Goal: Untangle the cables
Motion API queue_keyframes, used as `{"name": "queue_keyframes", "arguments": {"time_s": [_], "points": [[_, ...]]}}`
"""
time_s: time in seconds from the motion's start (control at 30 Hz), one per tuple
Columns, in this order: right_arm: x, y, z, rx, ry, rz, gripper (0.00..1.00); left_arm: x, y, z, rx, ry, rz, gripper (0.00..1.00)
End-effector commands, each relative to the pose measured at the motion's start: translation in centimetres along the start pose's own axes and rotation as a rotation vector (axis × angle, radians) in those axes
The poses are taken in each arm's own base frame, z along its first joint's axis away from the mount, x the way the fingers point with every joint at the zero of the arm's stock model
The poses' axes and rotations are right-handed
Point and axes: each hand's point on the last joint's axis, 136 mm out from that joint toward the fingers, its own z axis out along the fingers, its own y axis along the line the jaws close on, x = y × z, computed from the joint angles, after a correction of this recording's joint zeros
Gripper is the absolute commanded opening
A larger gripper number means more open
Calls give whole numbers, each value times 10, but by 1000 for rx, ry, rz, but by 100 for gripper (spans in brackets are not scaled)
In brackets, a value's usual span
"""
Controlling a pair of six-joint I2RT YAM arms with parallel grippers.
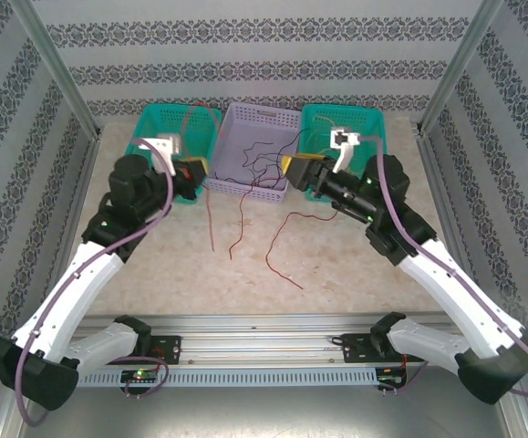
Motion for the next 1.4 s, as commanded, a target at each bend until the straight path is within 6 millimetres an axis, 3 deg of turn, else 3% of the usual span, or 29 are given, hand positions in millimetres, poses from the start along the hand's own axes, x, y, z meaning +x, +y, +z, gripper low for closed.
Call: {"name": "queue_keyframes", "arguments": {"time_s": [0.0, 0.2, 0.3, 0.43, 0.63, 0.8, 0.97, 1.17, 1.2, 1.3, 1.37], "points": [[-1, -9, -15, 51, -46, -88, 57, -28, 38, -3, -165, -62, 55, 0], [16, -7, -33, 10, -48, -134, 57, -91, 68, 11, -283, -281, 161, 0], [26, -4, -38, -21, -31, -148, 57, -108, 90, 29, -353, -337, 215, 0], [40, -3, -46, -48, -11, -189, 57, -113, 125, 54, -468, -391, 277, 0], [67, -12, -54, -55, 29, -202, 57, -80, 183, 103, -594, -360, 326, 0], [91, -17, -50, -84, 60, -202, 57, -29, 231, 129, -696, -331, 269, 0], [110, -22, -47, -86, 114, -209, 57, 29, 262, 152, -733, -225, 206, 0], [120, -28, -46, -70, 152, -206, 57, 84, 280, 173, -707, -63, 112, 0], [121, -29, -45, -69, 157, -203, 57, 90, 282, 175, -704, -49, 97, 0], [123, -29, -44, -69, 164, -197, 57, 100, 283, 179, -675, -28, 44, 13], [124, -30, -44, -60, 169, -191, 57, 96, 282, 182, -648, -24, 19, 19]]}}
